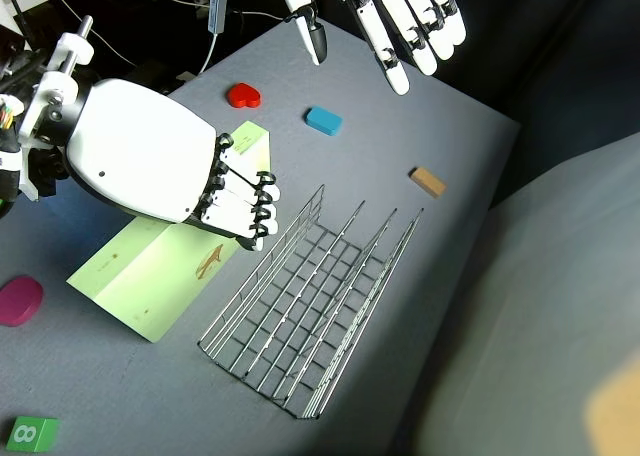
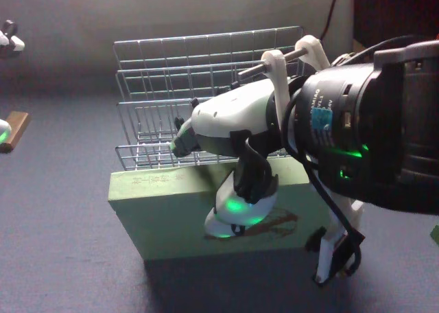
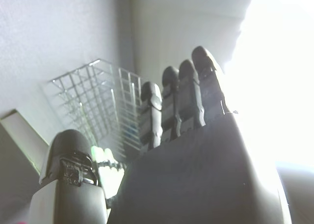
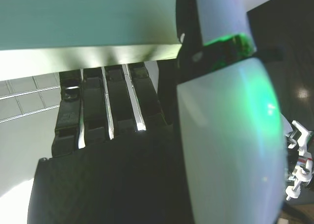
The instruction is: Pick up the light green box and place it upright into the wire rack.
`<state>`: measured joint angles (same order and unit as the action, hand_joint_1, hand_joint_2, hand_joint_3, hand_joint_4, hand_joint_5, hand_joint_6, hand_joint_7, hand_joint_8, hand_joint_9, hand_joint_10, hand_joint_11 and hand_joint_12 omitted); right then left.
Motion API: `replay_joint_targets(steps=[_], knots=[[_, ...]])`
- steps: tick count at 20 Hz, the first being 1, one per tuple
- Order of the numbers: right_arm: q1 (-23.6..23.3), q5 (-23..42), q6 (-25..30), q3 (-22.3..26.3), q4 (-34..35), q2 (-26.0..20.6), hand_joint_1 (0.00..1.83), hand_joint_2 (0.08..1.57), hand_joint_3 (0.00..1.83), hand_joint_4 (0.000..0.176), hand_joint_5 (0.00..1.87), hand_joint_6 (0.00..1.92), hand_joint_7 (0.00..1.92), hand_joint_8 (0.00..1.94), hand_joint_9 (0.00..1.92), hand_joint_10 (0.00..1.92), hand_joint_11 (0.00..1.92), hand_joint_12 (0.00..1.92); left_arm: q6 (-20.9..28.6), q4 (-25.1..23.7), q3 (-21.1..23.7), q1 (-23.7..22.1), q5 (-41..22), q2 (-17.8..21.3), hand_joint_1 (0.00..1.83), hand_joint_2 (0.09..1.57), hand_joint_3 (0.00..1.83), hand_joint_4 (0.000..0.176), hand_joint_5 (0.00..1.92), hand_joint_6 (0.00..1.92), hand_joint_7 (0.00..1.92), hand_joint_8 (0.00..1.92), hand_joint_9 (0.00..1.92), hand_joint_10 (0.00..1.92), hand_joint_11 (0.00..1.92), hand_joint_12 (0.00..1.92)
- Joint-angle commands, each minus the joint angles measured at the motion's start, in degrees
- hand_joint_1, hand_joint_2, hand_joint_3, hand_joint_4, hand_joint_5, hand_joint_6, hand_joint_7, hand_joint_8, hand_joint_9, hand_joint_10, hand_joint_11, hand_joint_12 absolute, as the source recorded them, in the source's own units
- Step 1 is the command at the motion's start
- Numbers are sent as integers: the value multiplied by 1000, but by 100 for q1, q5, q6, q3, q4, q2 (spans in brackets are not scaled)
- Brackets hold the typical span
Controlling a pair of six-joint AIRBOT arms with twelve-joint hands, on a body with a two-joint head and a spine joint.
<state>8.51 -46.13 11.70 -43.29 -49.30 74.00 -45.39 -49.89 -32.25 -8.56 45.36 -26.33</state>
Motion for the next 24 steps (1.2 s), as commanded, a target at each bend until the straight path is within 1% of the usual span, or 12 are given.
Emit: replay_joint_targets(steps=[1, 2, 3, 5, 6, 7, 8, 9, 10, 16, 18, 24], knots=[[-66, 234, 25, -23, -301, 8, 1017, 1026, 3, 0, 405, 16, 431, 7, 380, 27, 24, 1101, -51, -375, 8, -113, -326, -37, 195, 1225, 2, 76, 221, 5, 158, 4, 82, 5, 0, 263], [-67, 234, 24, -28, -301, 8, 1048, 1037, 2, 0, 494, 19, 504, 6, 467, 32, 90, 1134, -51, -375, 8, -130, -313, -42, 196, 1226, 2, 75, 220, 3, 161, 4, 81, 4, 0, 256], [-67, 234, 21, -30, -301, 8, 1112, 1053, 1, 0, 659, 24, 664, 10, 650, 49, 258, 1160, -51, -375, 7, -146, -278, -46, 203, 1226, 1, 75, 220, 3, 171, 6, 83, 3, 0, 252], [-61, 235, 6, -30, -303, 8, 1168, 1065, 0, 0, 846, 32, 886, 27, 858, 105, 455, 1221, -56, -376, 10, -169, -198, -60, 215, 1229, 2, 76, 216, 0, 167, 2, 84, 2, 0, 264], [-60, 235, 1, -30, -305, 6, 1201, 1119, 4, 0, 870, 875, 981, 798, 929, 174, 547, 1259, -67, -376, 17, -169, -197, -63, 215, 1232, 3, 76, 215, 0, 166, 2, 83, 2, 0, 265], [-57, 235, -2, -30, -308, 5, 1197, 1159, 2, 0, 828, 1089, 936, 1097, 907, 346, 566, 1307, -67, -375, 23, -169, -197, -64, 216, 1232, 3, 76, 221, 3, 166, 2, 83, 2, 0, 267], [-49, 234, -4, -28, -308, 5, 1202, 1167, 0, 0, 830, 1091, 932, 1173, 871, 565, 590, 1352, -67, -375, 26, -169, -198, -66, 222, 1230, 2, 76, 224, 3, 167, 1, 83, 1, 0, 269], [-46, 230, -4, -27, -308, 4, 1202, 1167, 0, 0, 830, 1091, 932, 1173, 871, 565, 590, 1352, -67, -374, 26, -172, -198, -68, 222, 1230, 2, 76, 224, 3, 167, 1, 83, 1, 0, 269], [-46, 221, -4, -27, -308, 0, 1232, 1163, 1, 0, 828, 1091, 949, 1162, 796, 1102, 666, 1423, -67, -374, 28, -177, -198, -69, 235, 1227, 0, 76, 227, 3, 168, 1, 85, 2, 0, 274], [-157, 170, -47, 172, -305, -192, 1207, 1155, 0, 0, 871, 1049, 955, 1163, 850, 1050, 721, 1465, -47, -368, 41, -204, -110, -73, 267, 1216, 0, 76, 245, 4, 167, 0, 83, 0, 0, 250], [-331, 181, -47, 289, -305, -307, 1203, 1163, 1, 0, 846, 1093, 947, 1169, 850, 1049, 706, 1461, -47, -357, 42, -204, -81, -73, 255, 1217, 0, 76, 246, 2, 159, 3, 80, 0, 0, 218], [-1238, 103, -58, 414, -485, -595, 1202, 1162, 0, 0, 852, 1094, 946, 1167, 848, 1050, 702, 1460, -52, -353, 70, -204, -66, -75, 288, 1209, 0, 76, 231, 0, 146, 1, 85, 2, 0, 203]])
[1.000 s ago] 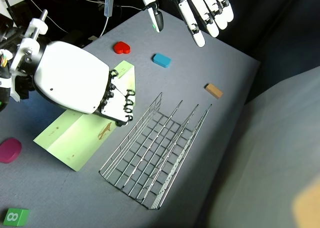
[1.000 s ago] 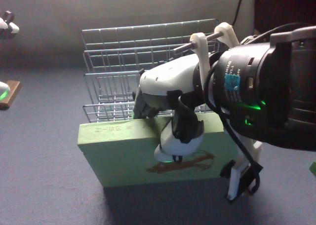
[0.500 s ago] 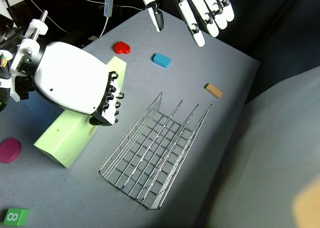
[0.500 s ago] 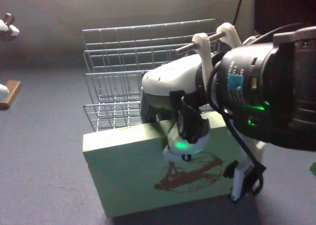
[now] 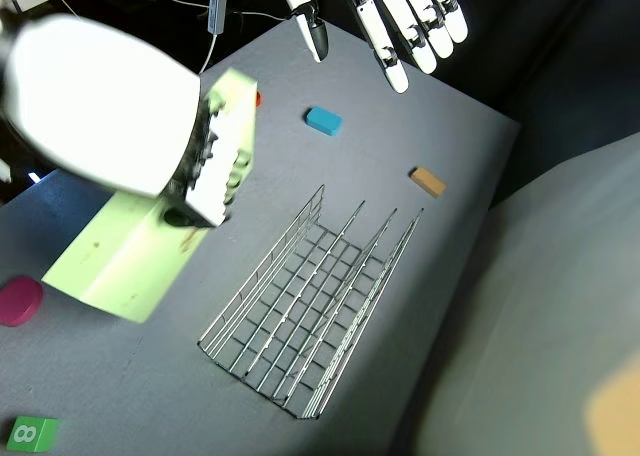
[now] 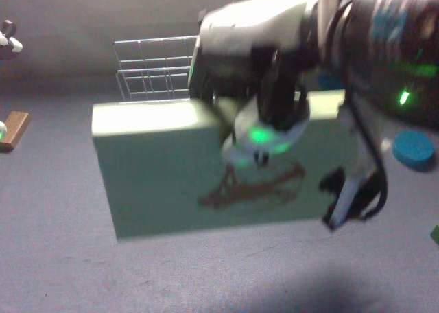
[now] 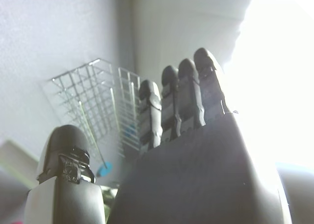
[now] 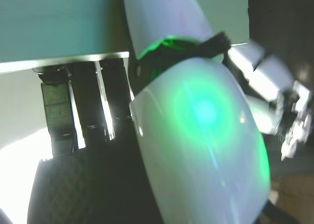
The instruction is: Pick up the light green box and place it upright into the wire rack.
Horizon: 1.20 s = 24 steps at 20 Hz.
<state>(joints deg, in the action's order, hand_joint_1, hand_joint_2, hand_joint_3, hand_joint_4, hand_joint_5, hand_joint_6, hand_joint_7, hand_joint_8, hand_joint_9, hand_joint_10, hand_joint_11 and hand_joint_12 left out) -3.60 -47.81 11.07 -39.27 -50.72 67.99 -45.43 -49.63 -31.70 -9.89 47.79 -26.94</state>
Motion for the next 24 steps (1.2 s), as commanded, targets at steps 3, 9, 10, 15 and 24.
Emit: replay_joint_targets(steps=[3, 9, 10, 15, 24], knots=[[-349, 284, -1, 5, -840, -4, 1202, 1161, 0, 0, 861, 1082, 942, 1171, 844, 1038, 712, 1442, -48, -349, 19, -70, -263, -14, 308, 1203, 0, 77, 212, 0, 148, 1, 85, 1, 0, 202], [-525, 298, -102, -687, -1225, 526, 1200, 1161, 0, 0, 863, 1087, 941, 1165, 844, 1034, 717, 1436, -48, -311, 59, -100, -290, -74, 265, 1215, 0, 76, 243, 5, 154, 1, 92, 2, 0, 255], [-456, 282, -154, -969, -1229, 791, 1200, 1161, 0, 0, 863, 1087, 941, 1164, 844, 1033, 718, 1436, -49, -303, 68, -85, -289, -145, 246, 1223, 3, 77, 198, 0, 139, 0, 94, 1, 0, 266], [-273, 262, -18, -1189, -1566, 1072, 1199, 1161, 0, 0, 860, 1106, 944, 1146, 845, 1032, 727, 1434, -46, -298, 83, -70, -289, -230, 237, 1229, 1, 77, 195, 3, 130, 2, 92, 3, 0, 294], [110, 230, 174, -1409, -1679, 1337, 1205, 1161, 0, 0, 843, 1103, 957, 1152, 850, 1033, 730, 1428, 1, -297, 102, -10, -285, -233, 222, 1229, 1, 77, 198, 4, 147, 5, 89, 4, 0, 246]])
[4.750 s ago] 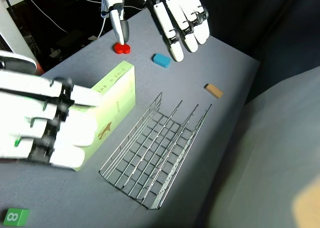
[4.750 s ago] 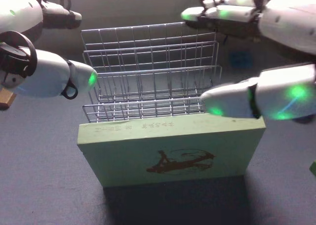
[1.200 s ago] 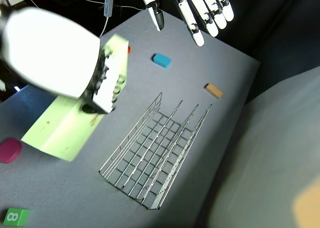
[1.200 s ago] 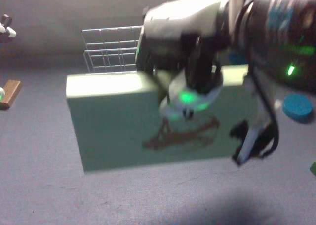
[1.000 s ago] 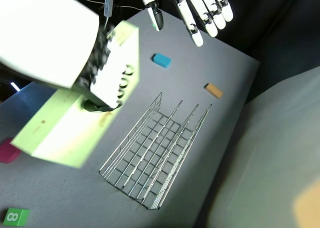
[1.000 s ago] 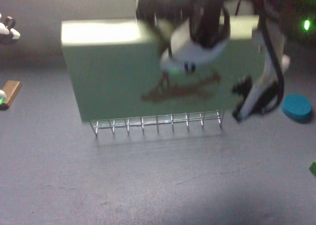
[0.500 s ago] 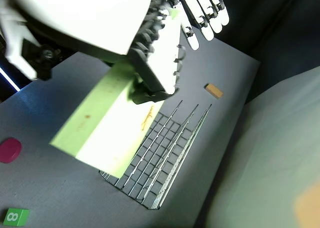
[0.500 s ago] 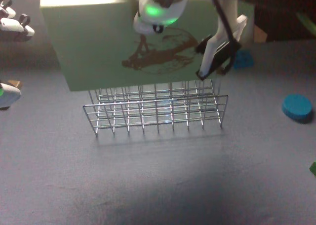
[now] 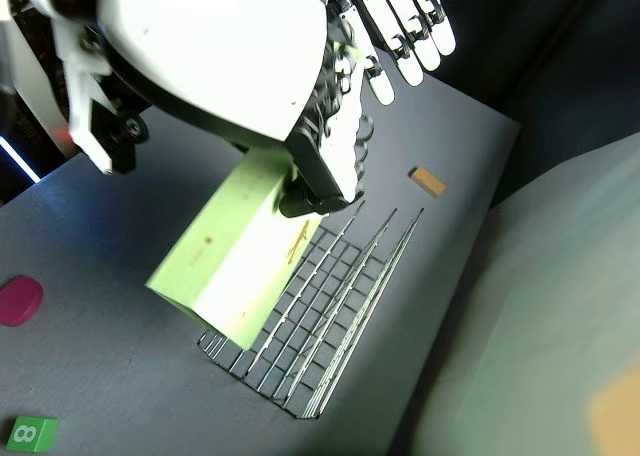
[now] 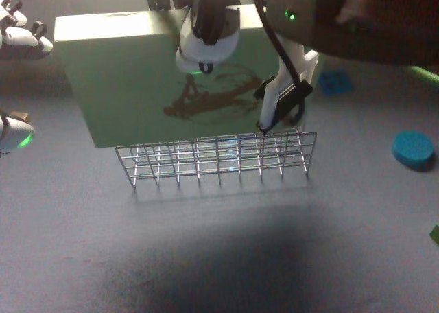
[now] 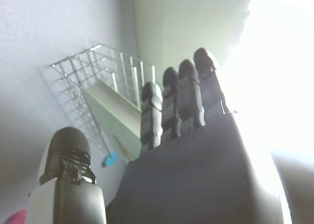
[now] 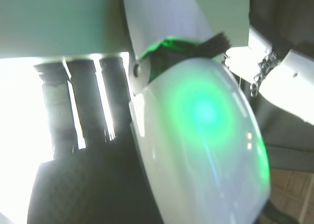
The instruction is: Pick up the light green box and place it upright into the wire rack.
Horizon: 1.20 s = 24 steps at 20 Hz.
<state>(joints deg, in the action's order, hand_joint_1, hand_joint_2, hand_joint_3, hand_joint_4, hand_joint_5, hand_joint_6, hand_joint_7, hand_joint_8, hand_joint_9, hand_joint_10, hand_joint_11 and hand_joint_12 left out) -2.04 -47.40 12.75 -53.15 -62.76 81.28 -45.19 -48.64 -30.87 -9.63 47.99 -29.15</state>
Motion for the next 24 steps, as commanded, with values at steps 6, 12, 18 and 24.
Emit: replay_joint_targets(steps=[6, 12, 18, 24], knots=[[233, 192, 171, -303, -711, 200, 1210, 1161, 0, 0, 839, 1103, 967, 1144, 845, 1062, 717, 1421, 52, -395, -7, 135, -370, -13, 208, 1237, 2, 77, 187, 0, 125, 0, 79, 0, 0, 235], [561, 122, 366, -406, -944, 355, 1205, 1160, 0, 0, 845, 1110, 964, 1135, 849, 1050, 718, 1419, 129, -396, -47, 388, -527, -13, 221, 1234, 0, 78, 183, 0, 130, 0, 75, 1, 0, 257], [875, 144, 466, -624, -992, 518, 1207, 1160, 0, 0, 838, 1113, 970, 1132, 851, 1047, 718, 1418, 222, -397, -47, 557, -571, -34, 221, 1238, 2, 77, 177, 2, 107, 0, 54, 0, 0, 236], [1167, 162, 704, -759, -1291, 590, 1207, 1160, 0, 0, 839, 1114, 969, 1132, 849, 1041, 720, 1417, 250, -399, -49, 645, -597, -50, 232, 1235, 0, 79, 164, 2, 115, 1, 45, 1, 0, 248]])
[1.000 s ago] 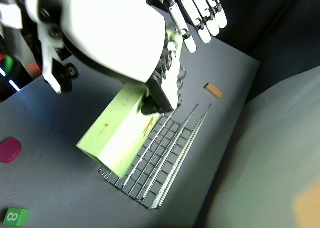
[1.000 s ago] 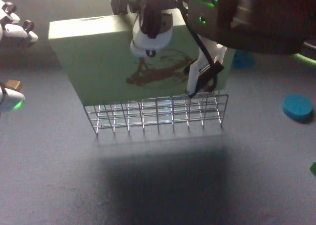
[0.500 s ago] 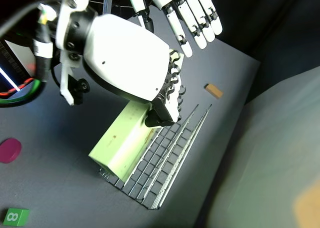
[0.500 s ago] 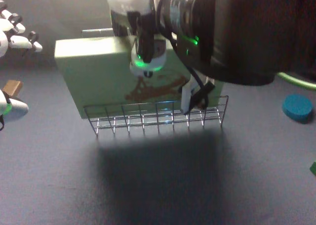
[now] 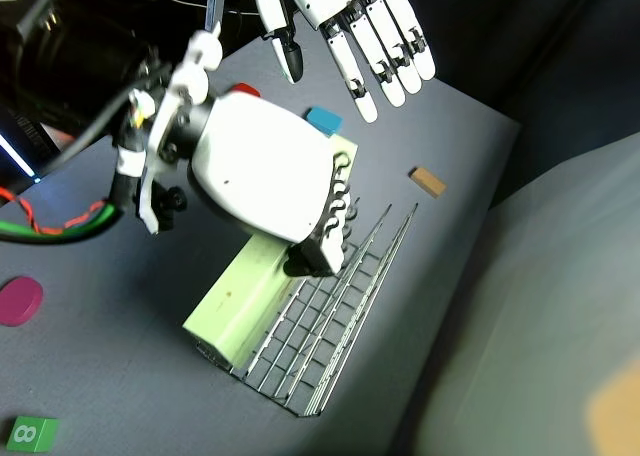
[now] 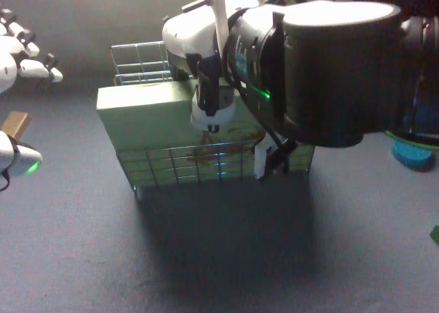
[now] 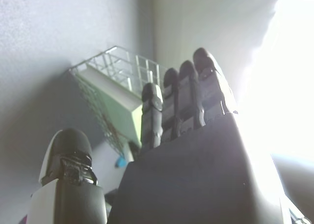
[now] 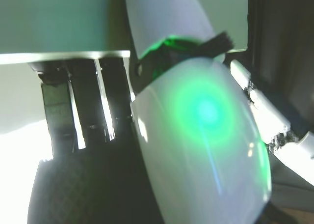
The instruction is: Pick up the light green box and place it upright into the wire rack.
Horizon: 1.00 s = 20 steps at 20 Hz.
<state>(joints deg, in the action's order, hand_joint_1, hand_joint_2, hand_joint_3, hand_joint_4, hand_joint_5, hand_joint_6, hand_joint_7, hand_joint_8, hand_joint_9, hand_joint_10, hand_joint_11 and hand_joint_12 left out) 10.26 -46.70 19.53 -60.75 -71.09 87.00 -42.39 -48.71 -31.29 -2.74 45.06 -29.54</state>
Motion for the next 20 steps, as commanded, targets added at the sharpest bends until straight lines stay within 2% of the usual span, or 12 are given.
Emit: replay_joint_targets(steps=[1, 4, 5, 6, 10, 12, 15, 16, 17, 18, 19, 20], knots=[[-33, 76, 45, 1, -517, 20, 1207, 1160, 0, 0, 839, 1114, 969, 1132, 849, 1041, 720, 1417, -28, -392, -8, -42, -304, -18, 232, 1235, 0, 79, 164, 2, 115, 1, 45, 1, 0, 248], [27, 41, 87, 1, -552, 20, 1207, 1160, 0, 0, 839, 1113, 968, 1132, 848, 1040, 721, 1417, 23, -393, -7, -10, -303, -58, 233, 1235, 0, 79, 165, 2, 116, 1, 45, 1, 0, 249], [36, 29, 91, 1, -552, 19, 1329, 1162, 0, 0, 809, 1099, 959, 1068, 808, 1352, 701, 1415, 45, -399, -7, -10, -296, -68, 241, 1232, 0, 79, 165, 1, 111, 1, 54, 3, 0, 269], [40, 22, 91, 1, -552, 16, 1356, 1168, 1, 0, 787, 1110, 948, 1070, 790, 1441, 694, 1426, 57, -403, -6, -10, -282, -82, 234, 1234, 0, 79, 166, 1, 111, 1, 61, 4, 0, 283], [43, 5, 91, 1, -552, -10, 1359, 1163, 0, 0, 795, 1113, 959, 1046, 798, 1425, 695, 1432, 78, -404, 22, -11, -215, -120, 238, 1237, 1, 79, 169, 1, 114, 1, 48, 1, 0, 310], [61, 5, 85, 5, -552, -18, 1359, 1164, 0, 0, 780, 1133, 968, 1042, 793, 1413, 698, 1432, 79, -404, 28, -17, -209, -133, 245, 1235, 0, 78, 180, 5, 108, 0, 46, 0, 0, 259], [69, 19, 75, 12, -552, -45, 1347, 1201, 2, 0, 672, 1273, 887, 1145, 755, 1464, 678, 1428, 80, -406, 53, -52, -180, -147, 231, 1238, 0, 79, 156, 1, 105, 1, 57, 3, 0, 277], [69, 23, 72, 13, -552, -55, 1202, 1219, 0, 0, 696, 1322, 861, 1236, 672, 1077, 657, 1395, 91, -406, 62, -61, -170, -159, 231, 1239, 0, 78, 159, 1, 105, 0, 61, 2, 0, 315], [69, 26, 68, 14, -552, -62, 1164, 1226, 0, 3, 710, 1347, 831, 1266, 675, 853, 626, 1372, 92, -407, 66, -67, -155, -180, 231, 1238, 0, 78, 166, 4, 97, 0, 59, 1, 0, 320], [72, 26, 59, 22, -552, -71, 1089, 1166, 0, 0, 630, 690, 698, 645, 629, 684, 510, 1354, 92, -411, 73, -75, -140, -217, 232, 1238, 0, 78, 168, 3, 94, 0, 57, 0, 0, 307], [74, 30, 47, 39, -552, -85, 1047, 1146, 0, 0, 673, 342, 739, 299, 637, 516, 452, 1317, 92, -411, 78, -80, -124, -264, 232, 1238, 0, 78, 168, 3, 94, 0, 56, 0, 0, 304], [72, 53, 30, 70, -552, -111, 1020, 1136, 0, 0, 695, 160, 758, 124, 639, 356, 387, 1288, 92, -412, 83, -79, -102, -319, 236, 1238, 0, 78, 170, 3, 94, 0, 56, 0, 0, 303]])
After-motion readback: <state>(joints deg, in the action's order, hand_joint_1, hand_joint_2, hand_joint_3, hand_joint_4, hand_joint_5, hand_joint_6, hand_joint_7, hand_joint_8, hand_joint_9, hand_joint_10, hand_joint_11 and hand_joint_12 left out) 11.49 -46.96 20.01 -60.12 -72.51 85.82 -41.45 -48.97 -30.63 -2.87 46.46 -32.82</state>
